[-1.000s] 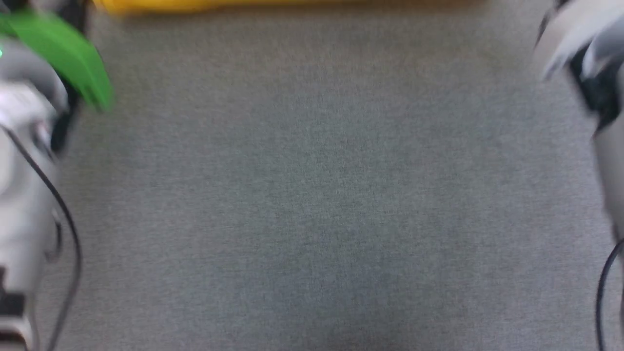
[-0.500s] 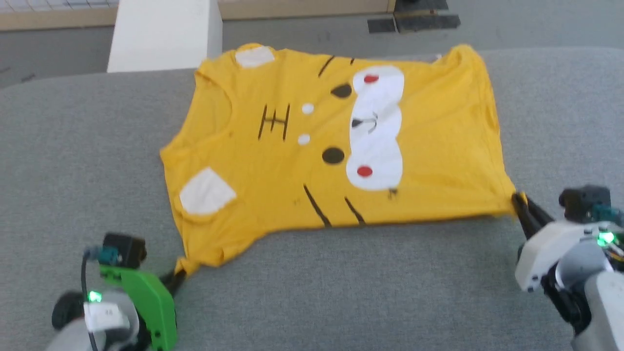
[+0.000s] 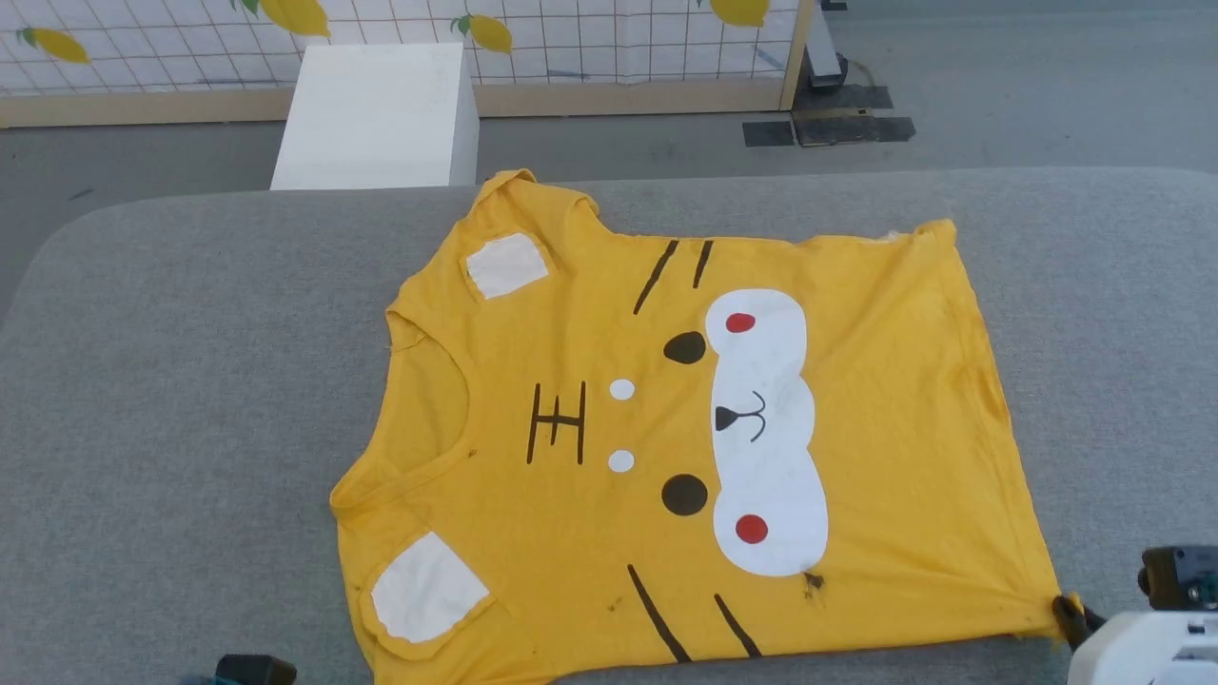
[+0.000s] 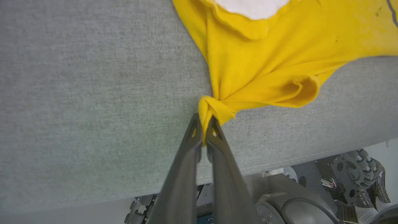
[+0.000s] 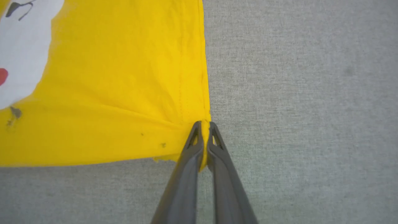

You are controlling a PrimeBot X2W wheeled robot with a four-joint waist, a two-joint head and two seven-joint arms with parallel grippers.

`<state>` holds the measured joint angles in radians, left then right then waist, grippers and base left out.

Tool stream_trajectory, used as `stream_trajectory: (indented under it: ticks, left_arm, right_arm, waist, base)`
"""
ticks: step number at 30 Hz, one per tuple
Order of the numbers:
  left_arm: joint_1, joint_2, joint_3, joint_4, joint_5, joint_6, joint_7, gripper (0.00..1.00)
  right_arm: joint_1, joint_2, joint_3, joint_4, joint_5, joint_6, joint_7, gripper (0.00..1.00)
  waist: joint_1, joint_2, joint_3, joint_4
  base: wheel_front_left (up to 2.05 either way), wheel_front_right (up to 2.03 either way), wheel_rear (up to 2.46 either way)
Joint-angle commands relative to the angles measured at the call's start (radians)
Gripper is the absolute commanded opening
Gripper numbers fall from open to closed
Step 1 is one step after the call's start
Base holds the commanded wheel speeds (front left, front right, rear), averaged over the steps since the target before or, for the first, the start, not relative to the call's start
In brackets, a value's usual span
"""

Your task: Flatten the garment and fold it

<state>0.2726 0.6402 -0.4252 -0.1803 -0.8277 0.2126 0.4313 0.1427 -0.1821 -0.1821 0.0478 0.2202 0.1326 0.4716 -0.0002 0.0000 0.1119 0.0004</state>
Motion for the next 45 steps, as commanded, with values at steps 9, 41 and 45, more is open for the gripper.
stream_trajectory:
  ticks: [9, 41, 45]
  left_arm:
    - [-0.073, -0.077, -0.041, 0.015, 0.233, -0.013, -0.325, 0.00]
    - [-0.749, -0.111, -0.041, 0.524, 0.252, -0.254, -0.230, 0.00]
    - [-0.741, -0.114, -0.043, 0.557, 0.175, -0.278, -0.111, 0.00]
  right_arm:
    - [0.066, 0.068, 0.018, -0.070, -0.007, -0.002, -0.230, 0.00]
    - [-0.515, -0.083, 0.192, 0.256, 0.052, -0.002, -0.056, 0.00]
    - [-0.558, -0.081, 0.182, 0.300, 0.074, -0.002, 0.063, 0.00]
  waist:
    - [0.0002, 0.0000, -0.001, -0.007]
    - [0.0002, 0.0000, 0.241, -0.058]
    - [0.0002, 0.0000, 0.250, -0.058]
  base:
    - [0.00, 0.00, 0.00]
    - [0.00, 0.00, 0.00]
    - [0.00, 0.00, 0.00]
